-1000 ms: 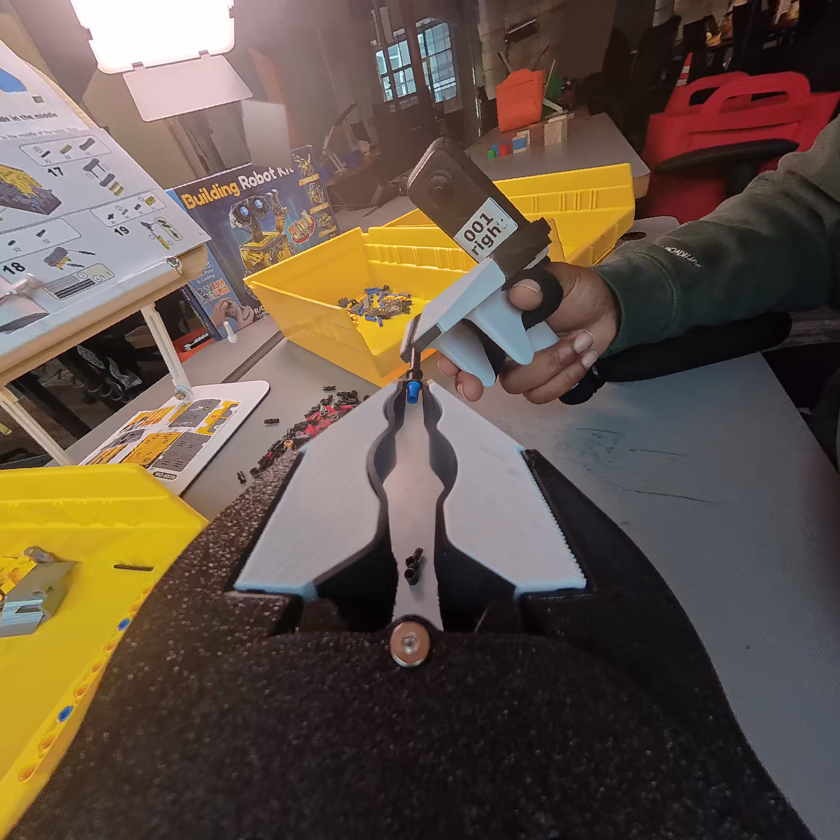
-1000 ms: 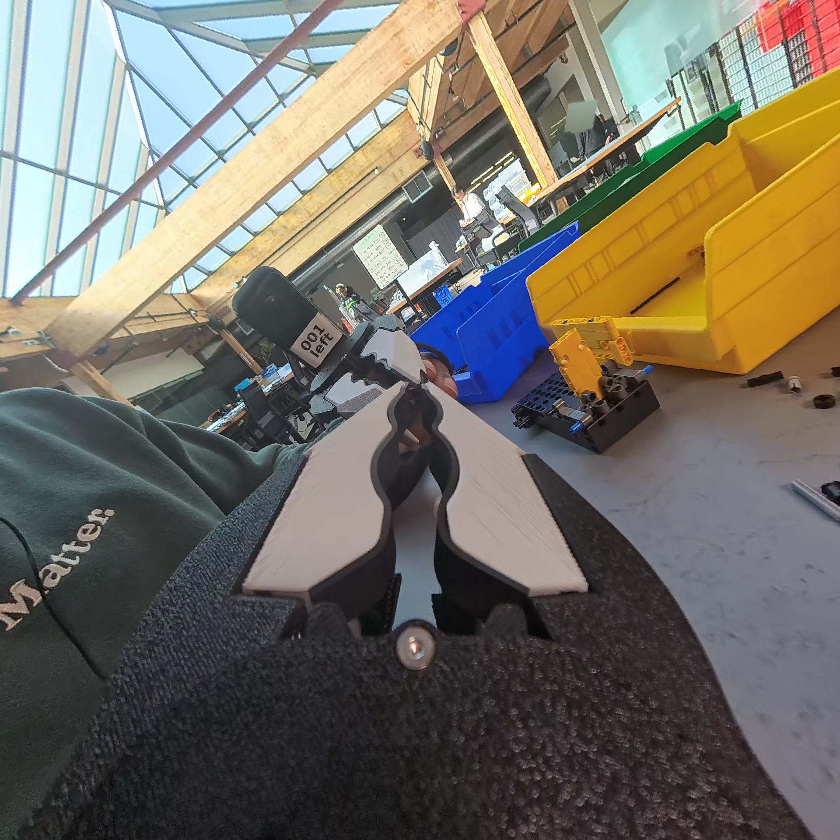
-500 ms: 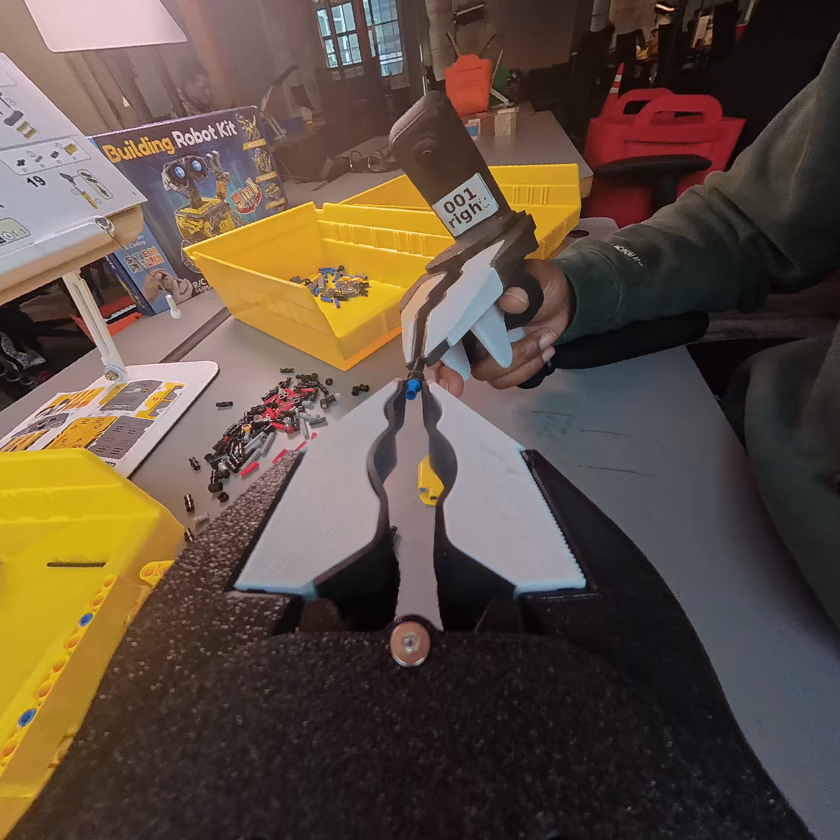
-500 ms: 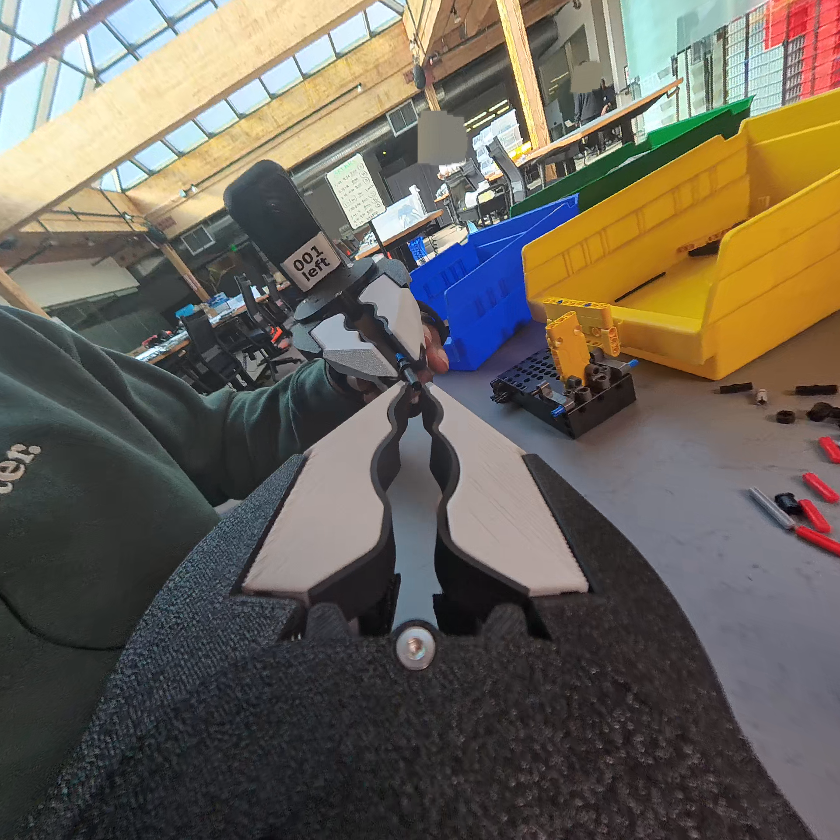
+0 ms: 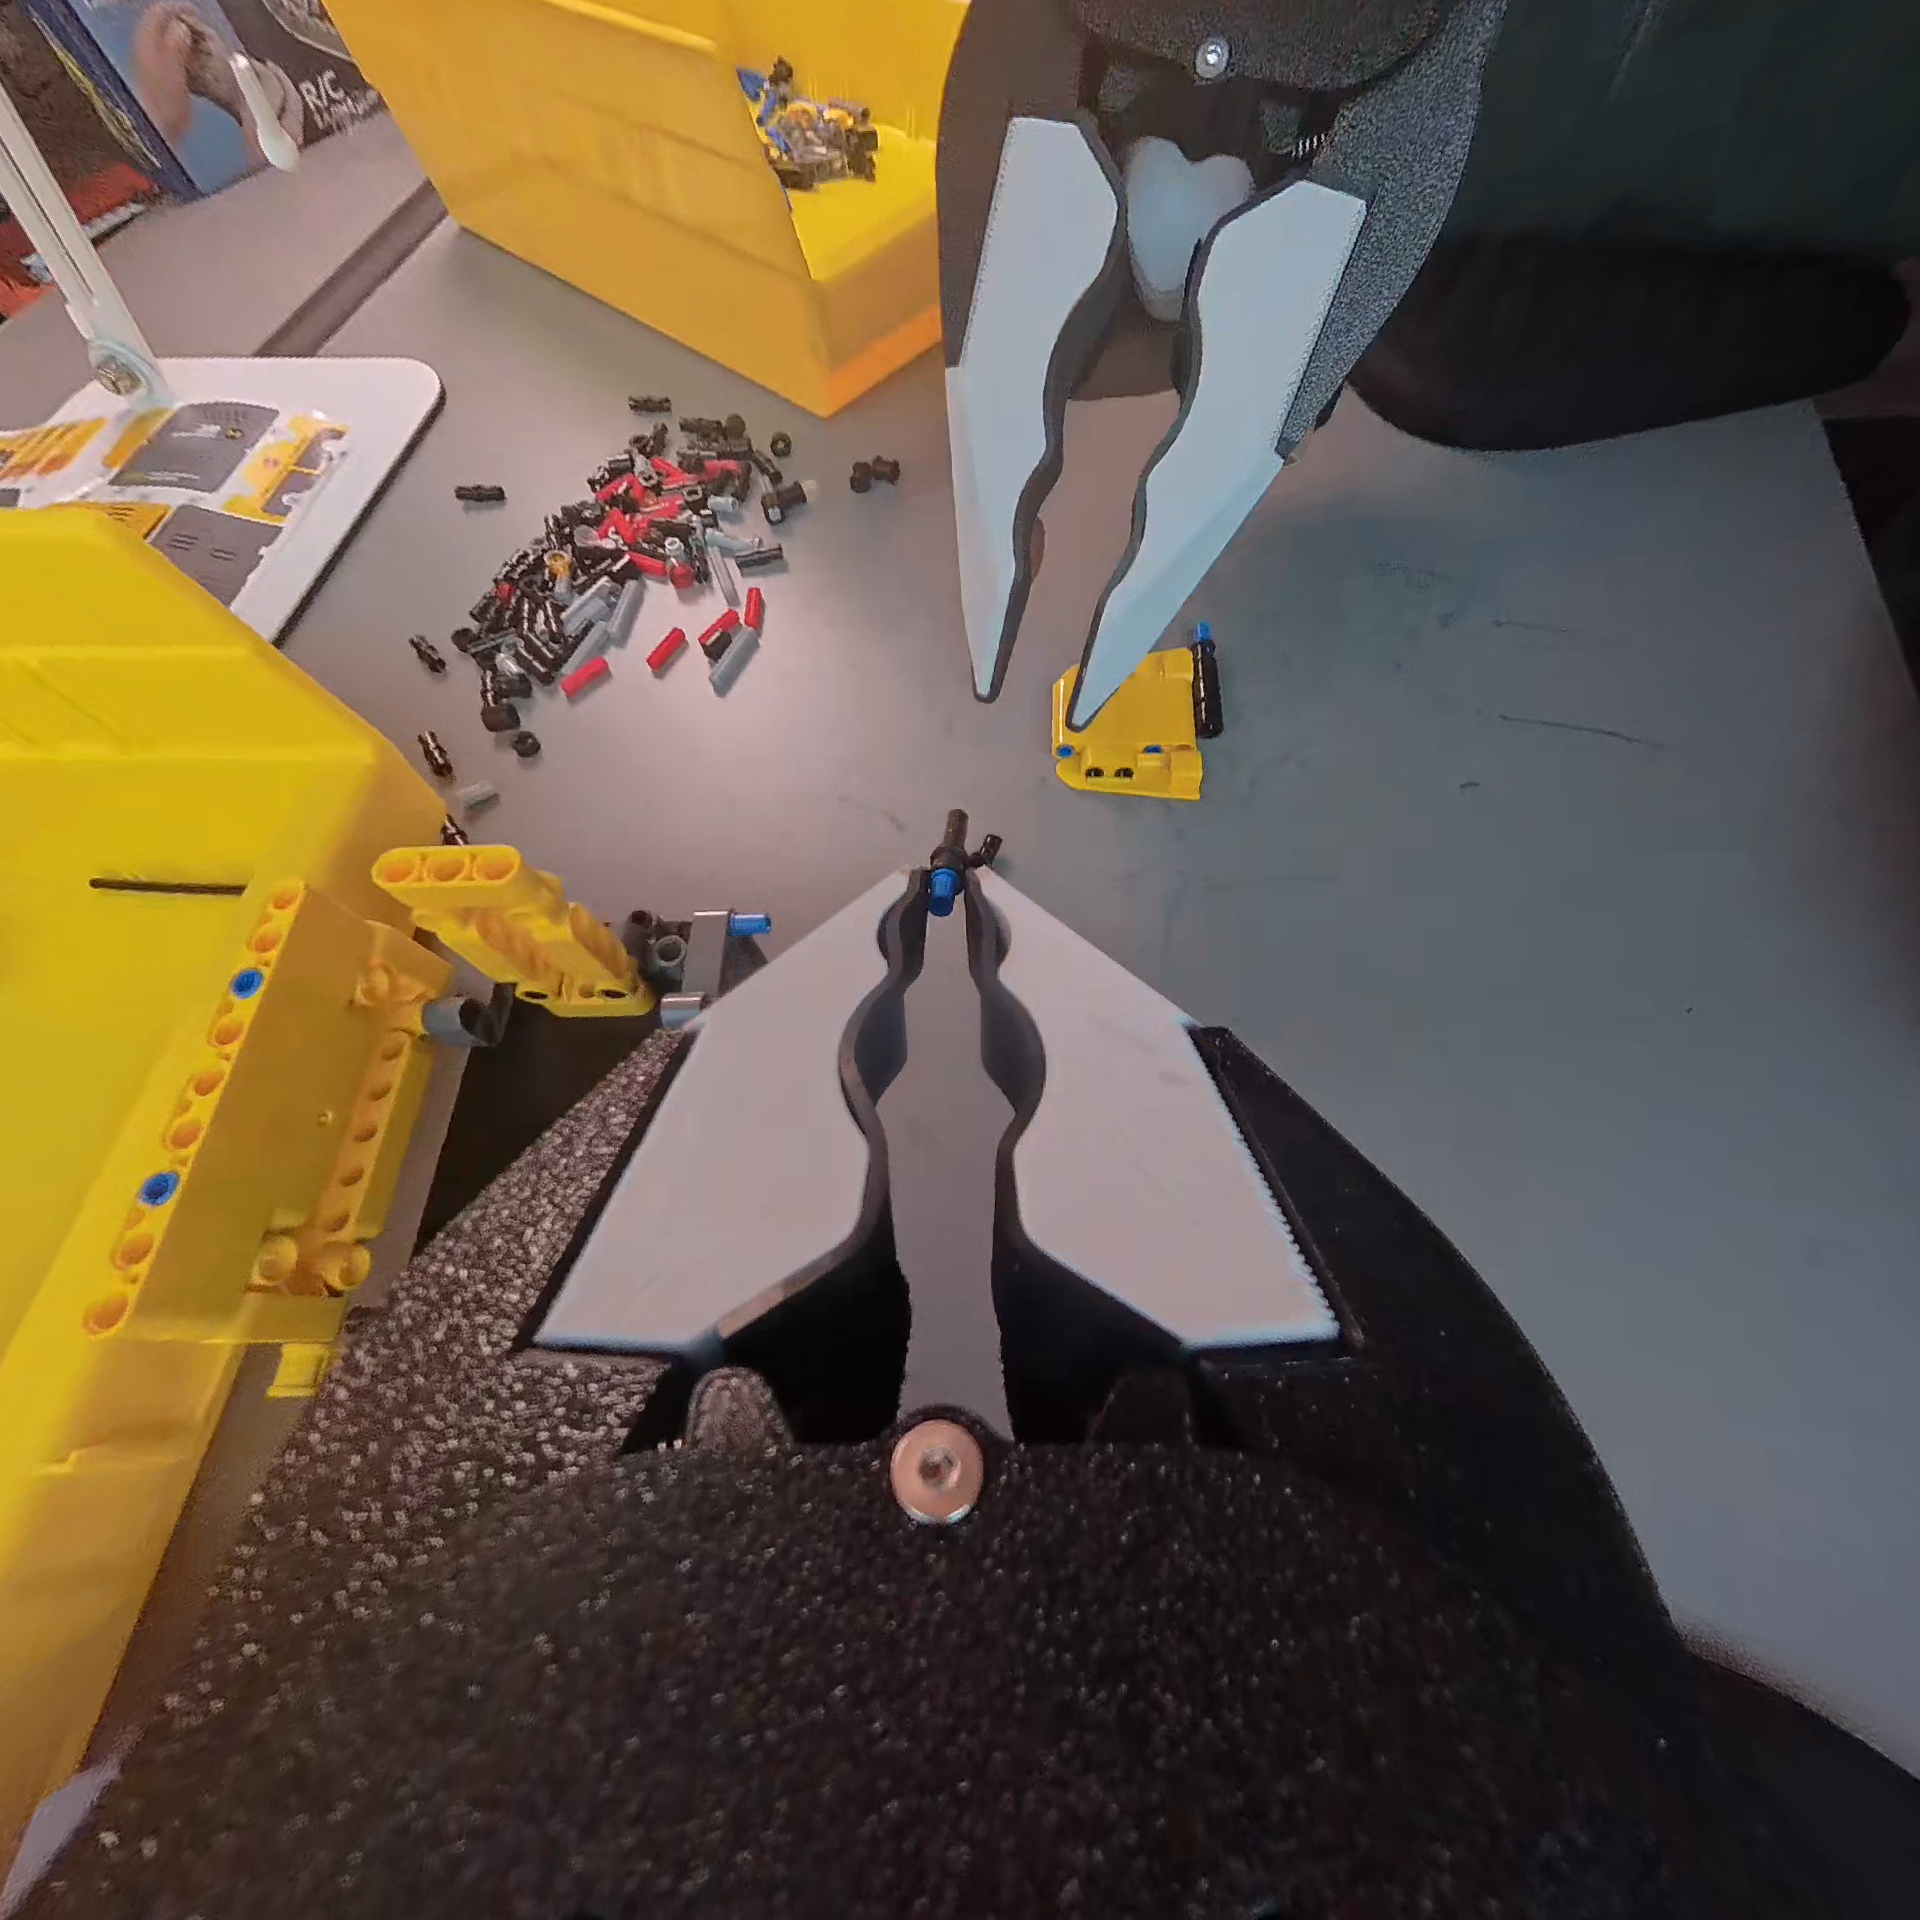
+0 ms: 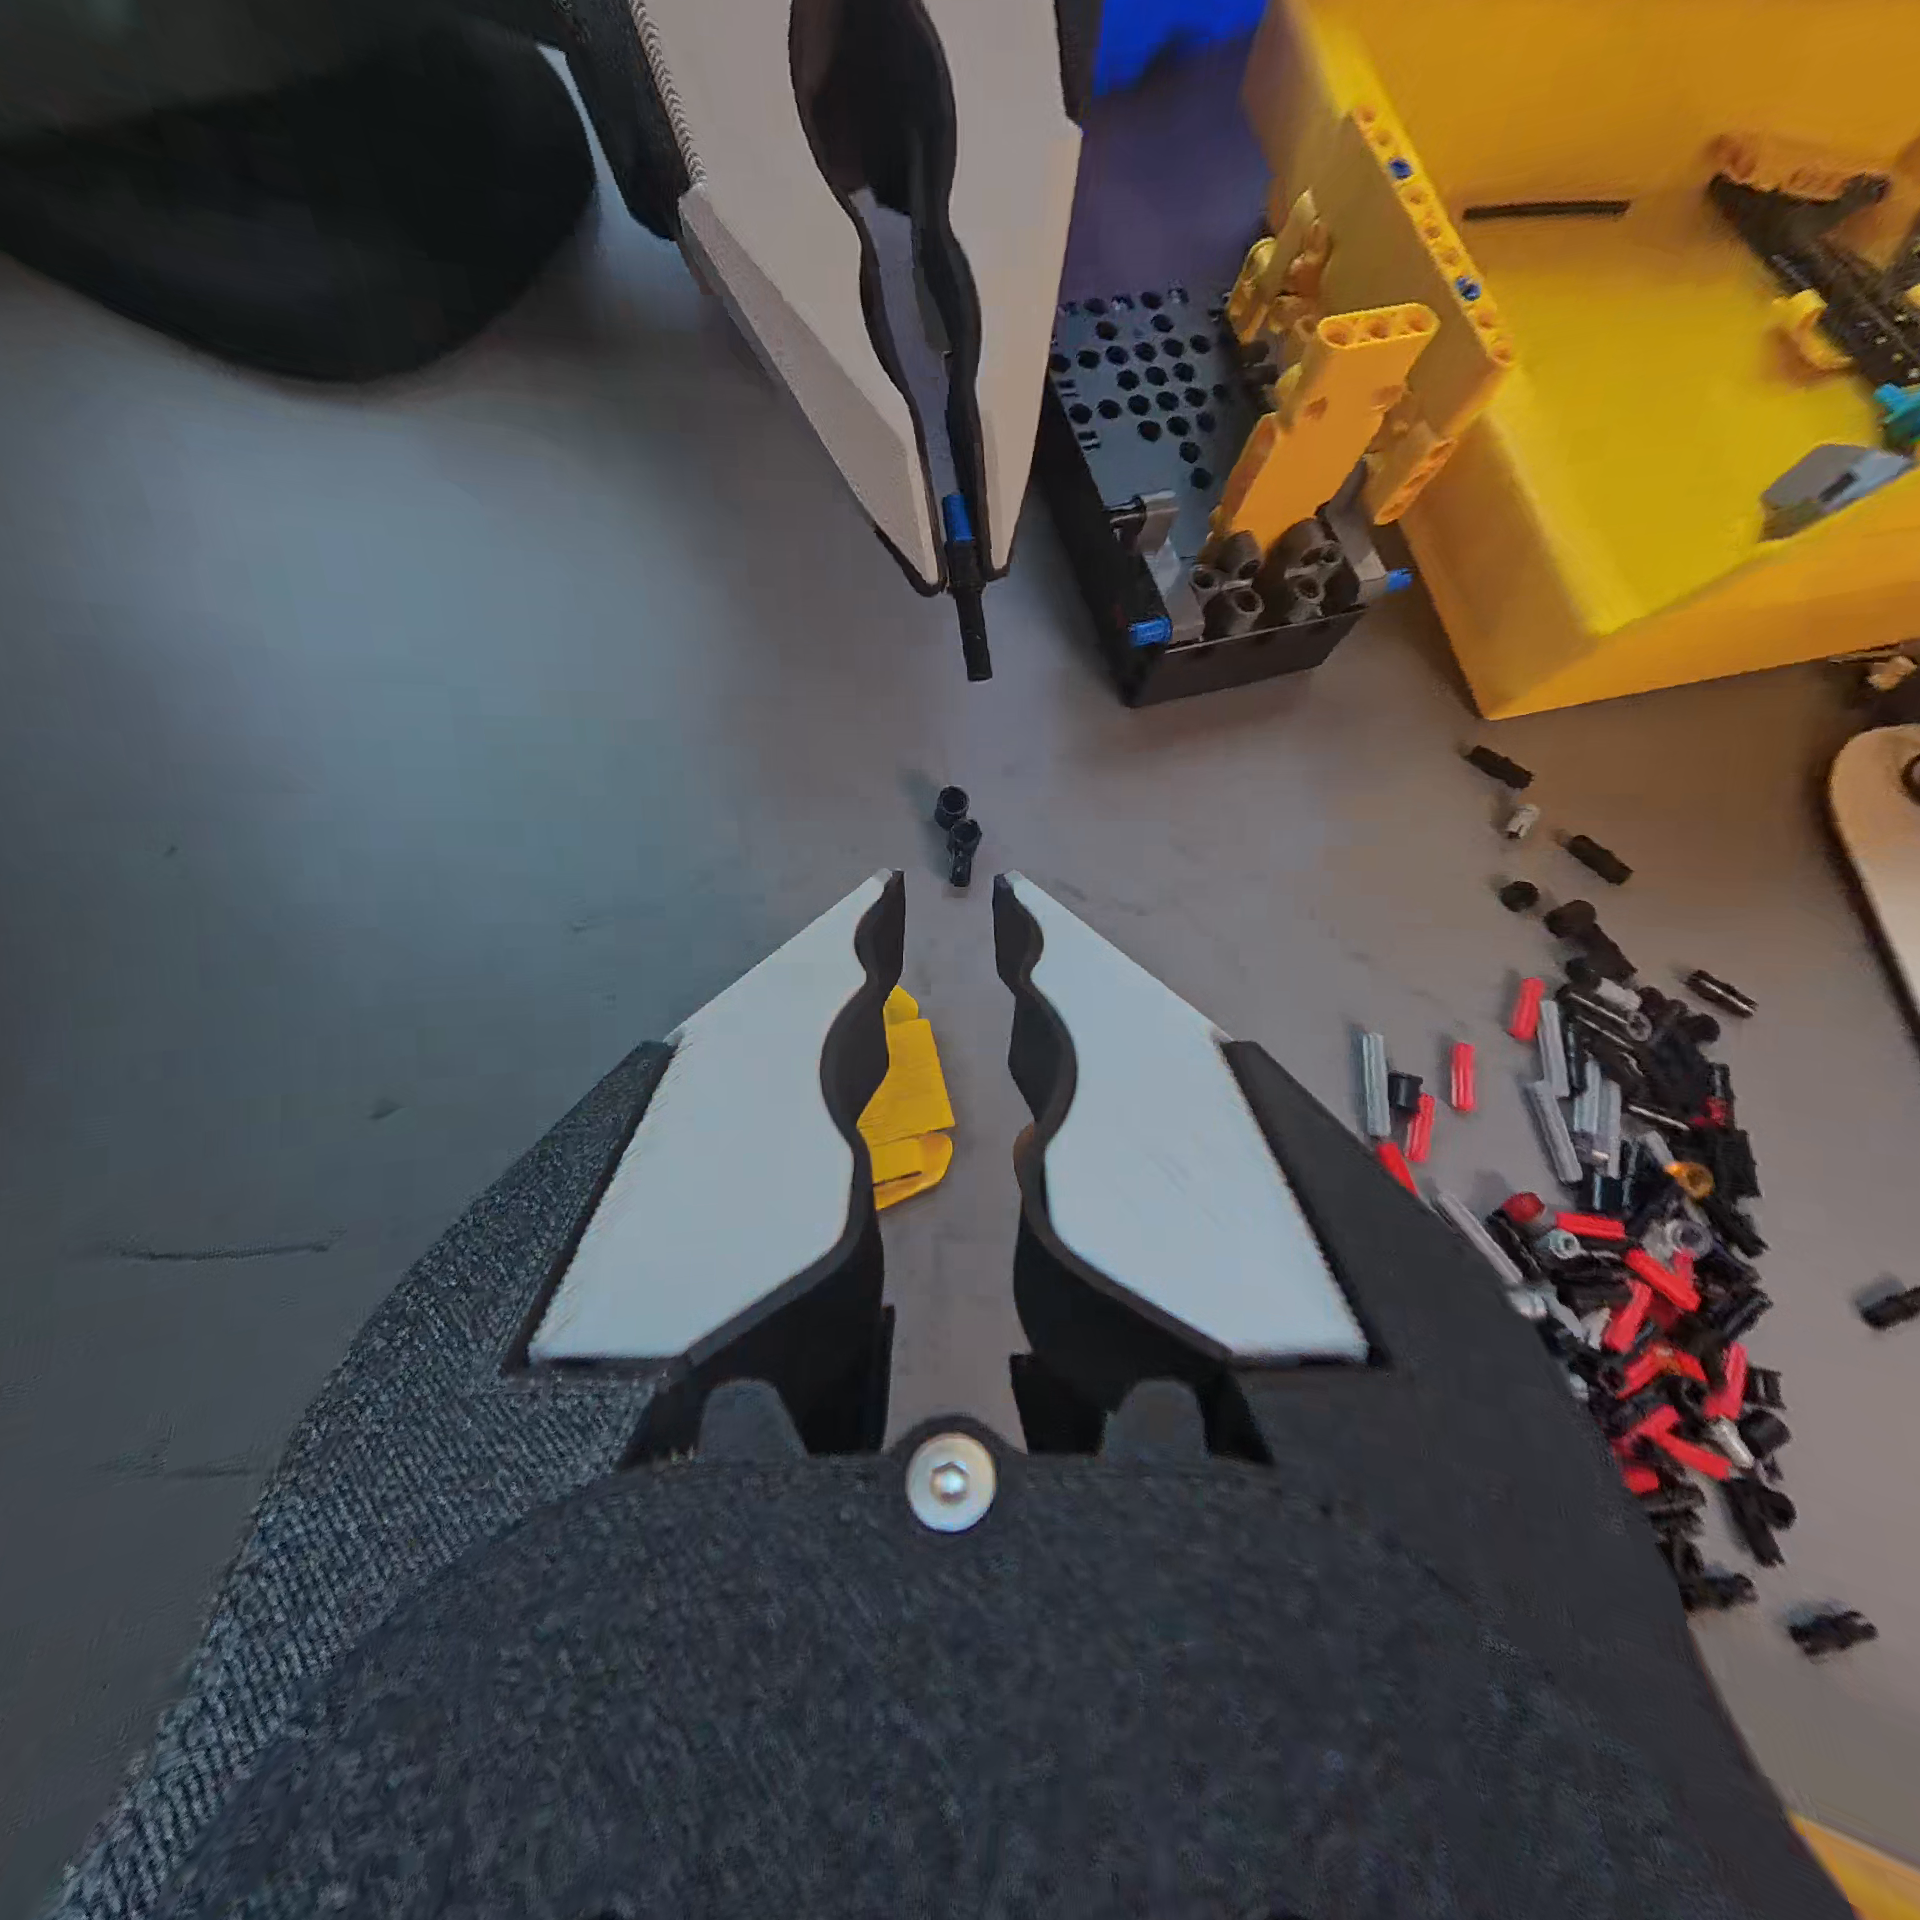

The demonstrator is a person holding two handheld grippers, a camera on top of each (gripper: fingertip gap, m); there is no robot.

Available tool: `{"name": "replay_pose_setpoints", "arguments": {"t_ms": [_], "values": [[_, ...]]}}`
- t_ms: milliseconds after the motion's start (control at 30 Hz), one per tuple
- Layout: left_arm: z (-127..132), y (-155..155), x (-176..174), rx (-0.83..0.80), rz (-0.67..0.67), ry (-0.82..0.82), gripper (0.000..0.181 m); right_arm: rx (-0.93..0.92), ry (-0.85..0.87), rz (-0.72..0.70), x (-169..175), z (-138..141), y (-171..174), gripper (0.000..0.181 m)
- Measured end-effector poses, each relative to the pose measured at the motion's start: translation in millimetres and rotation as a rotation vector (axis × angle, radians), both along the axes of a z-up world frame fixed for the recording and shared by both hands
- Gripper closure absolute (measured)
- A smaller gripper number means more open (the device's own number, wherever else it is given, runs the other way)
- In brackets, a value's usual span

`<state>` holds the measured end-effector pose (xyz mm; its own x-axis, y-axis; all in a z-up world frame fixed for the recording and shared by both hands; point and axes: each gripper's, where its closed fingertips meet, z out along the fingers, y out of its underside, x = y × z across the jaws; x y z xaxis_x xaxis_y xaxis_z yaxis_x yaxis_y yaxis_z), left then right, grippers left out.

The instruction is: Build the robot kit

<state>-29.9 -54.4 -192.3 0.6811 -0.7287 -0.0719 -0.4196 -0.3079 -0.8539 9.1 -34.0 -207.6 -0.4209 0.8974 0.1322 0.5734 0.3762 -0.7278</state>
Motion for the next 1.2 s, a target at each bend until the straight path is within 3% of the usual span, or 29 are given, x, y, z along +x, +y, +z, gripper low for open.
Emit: {"name": "replay_pose_setpoints", "arguments": {"t_ms": [233,400,767,900,1067,1200], "values": [[-10.6,-1.1,2.8,-0.031,-0.006,0.034,0.176,0.026,-0.188,0.02,-17.9,-32.1,-0.1,0.166],[-13.1,-2.9,8.0,-0.045,-0.025,0.041,0.176,0.036,-0.203,0.018,-17.5,-33.3,-0.3,0.177],[-15.0,-12.3,25.1,-0.072,-0.092,0.039,0.176,0.024,-0.259,0.279,30.0,-31.6,-67.2,0.177],[-13.5,-15.8,32.0,-0.079,-0.12,0.017,0.176,0.06,-0.299,0.345,49.0,-33.9,-76.3,0.177],[-6.7,-28.3,54.5,-0.09,-0.214,-0.043,0.176,0.081,-0.294,0.31,51.8,-34.0,-68.2,0.176],[-15.4,-37.9,66.8,-0.126,-0.27,-0.011,0.176,0.056,-0.26,0.259,51.7,-33.6,-64.7,0.17]]}}
